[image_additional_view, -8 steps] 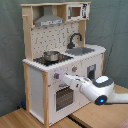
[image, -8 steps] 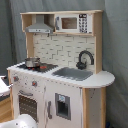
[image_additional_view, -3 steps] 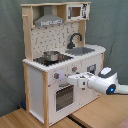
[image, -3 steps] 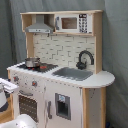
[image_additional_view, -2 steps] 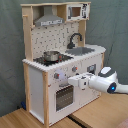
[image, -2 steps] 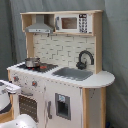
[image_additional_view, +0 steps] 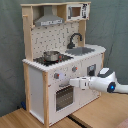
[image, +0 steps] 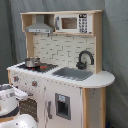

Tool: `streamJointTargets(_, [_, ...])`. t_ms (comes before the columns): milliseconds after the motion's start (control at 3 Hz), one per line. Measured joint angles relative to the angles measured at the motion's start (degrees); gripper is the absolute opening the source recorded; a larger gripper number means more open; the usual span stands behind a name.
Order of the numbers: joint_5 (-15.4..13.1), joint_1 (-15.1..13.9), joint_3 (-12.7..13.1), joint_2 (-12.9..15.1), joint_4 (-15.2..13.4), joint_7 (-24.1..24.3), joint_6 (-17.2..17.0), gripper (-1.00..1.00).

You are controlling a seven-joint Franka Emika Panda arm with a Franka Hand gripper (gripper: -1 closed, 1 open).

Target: Play with the kitchen

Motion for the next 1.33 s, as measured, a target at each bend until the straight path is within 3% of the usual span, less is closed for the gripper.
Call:
streamJointTargets(667, [0.02, -2.57, 2.48, -0.38, -0.99, 12.88, 0.98, 1.0])
streamJointTargets(1333, [0.07, -2.84, 3.31, -0.72, -0.95, 25.54, 2.5, 1.0])
